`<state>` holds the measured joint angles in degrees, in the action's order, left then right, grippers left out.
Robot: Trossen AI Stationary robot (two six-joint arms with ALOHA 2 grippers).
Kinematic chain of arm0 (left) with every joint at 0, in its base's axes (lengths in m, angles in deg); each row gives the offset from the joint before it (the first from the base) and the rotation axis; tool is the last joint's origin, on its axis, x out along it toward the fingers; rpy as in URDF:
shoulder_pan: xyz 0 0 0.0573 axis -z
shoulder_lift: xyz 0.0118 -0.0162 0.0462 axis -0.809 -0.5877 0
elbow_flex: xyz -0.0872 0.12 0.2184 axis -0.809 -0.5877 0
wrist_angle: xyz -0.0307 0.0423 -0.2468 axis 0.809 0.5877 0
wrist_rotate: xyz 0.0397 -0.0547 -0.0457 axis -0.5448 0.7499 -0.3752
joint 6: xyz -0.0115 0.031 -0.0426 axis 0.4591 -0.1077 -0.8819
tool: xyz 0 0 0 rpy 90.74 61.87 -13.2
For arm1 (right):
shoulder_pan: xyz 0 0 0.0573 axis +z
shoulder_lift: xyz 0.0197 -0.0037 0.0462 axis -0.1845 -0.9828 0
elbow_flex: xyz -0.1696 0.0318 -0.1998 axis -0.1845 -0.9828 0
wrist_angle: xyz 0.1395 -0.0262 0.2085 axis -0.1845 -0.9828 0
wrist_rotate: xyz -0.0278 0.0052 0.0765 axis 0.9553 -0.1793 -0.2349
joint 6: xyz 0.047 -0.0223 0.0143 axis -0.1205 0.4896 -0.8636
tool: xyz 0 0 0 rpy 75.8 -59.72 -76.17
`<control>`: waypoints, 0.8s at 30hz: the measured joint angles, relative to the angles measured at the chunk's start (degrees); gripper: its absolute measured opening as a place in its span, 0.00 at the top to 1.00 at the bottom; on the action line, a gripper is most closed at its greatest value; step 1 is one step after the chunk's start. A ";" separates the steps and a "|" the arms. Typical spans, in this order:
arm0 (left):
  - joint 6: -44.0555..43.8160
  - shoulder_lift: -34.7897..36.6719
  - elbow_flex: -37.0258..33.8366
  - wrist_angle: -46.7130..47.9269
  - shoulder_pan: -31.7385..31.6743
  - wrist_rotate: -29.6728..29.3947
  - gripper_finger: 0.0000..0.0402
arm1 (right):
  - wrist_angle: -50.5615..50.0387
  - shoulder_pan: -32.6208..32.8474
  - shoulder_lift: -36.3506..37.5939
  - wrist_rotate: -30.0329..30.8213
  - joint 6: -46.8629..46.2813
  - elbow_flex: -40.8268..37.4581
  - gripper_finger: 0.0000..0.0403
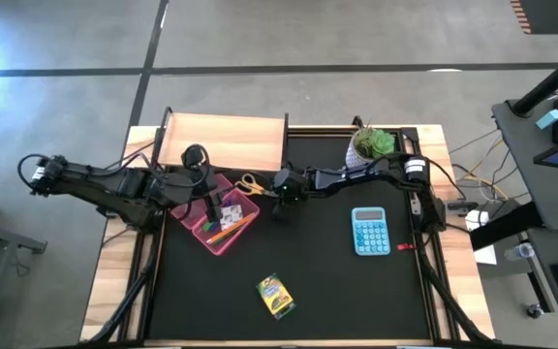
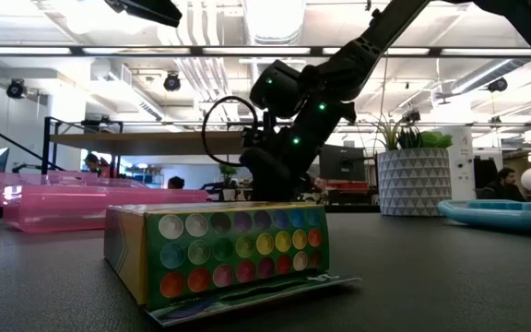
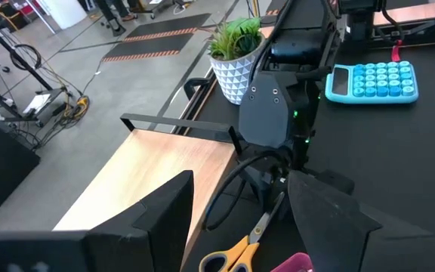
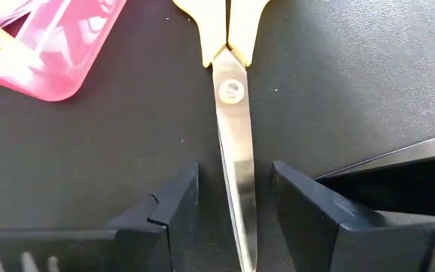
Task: Pack school essentials
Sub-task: Put the scissor into the pencil box
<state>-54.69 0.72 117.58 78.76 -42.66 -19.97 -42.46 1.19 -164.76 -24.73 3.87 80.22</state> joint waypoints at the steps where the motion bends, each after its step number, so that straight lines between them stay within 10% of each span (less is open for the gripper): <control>1: -0.01 0.00 0.00 0.00 0.01 0.03 0.50 | 0.00 0.17 -0.01 0.01 0.03 -0.05 0.63; 24: -0.05 0.00 0.00 -0.02 0.04 0.26 0.50 | -1.56 2.65 -0.04 -3.24 0.48 -1.63 0.91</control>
<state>-54.74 0.72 117.58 78.74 -42.63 -19.70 -44.02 3.84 -164.80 -27.97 4.35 78.59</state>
